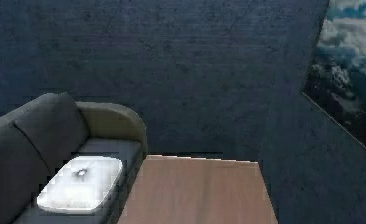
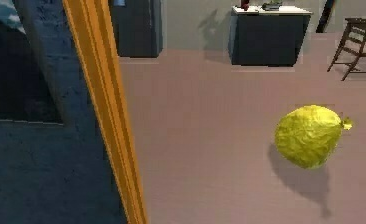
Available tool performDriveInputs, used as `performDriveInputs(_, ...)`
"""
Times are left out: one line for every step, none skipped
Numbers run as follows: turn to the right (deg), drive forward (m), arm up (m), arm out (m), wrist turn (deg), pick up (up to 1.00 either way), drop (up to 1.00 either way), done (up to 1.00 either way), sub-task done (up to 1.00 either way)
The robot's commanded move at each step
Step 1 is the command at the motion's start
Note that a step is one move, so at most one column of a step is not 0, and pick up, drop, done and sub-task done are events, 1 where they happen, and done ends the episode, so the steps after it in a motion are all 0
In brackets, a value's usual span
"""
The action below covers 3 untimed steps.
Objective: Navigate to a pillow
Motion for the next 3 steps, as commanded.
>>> performDriveInputs(0.0, 0.30, 0.00, 0.00, 0.0, 0.00, 0.00, 0.00, 0.00)
performDriveInputs(-39.0, 0.00, 0.00, 0.00, 0.0, 0.00, 0.00, 0.00, 0.00)
performDriveInputs(0.0, 0.00, 0.00, 0.00, 0.0, 0.00, 0.00, 1.00, 0.00)
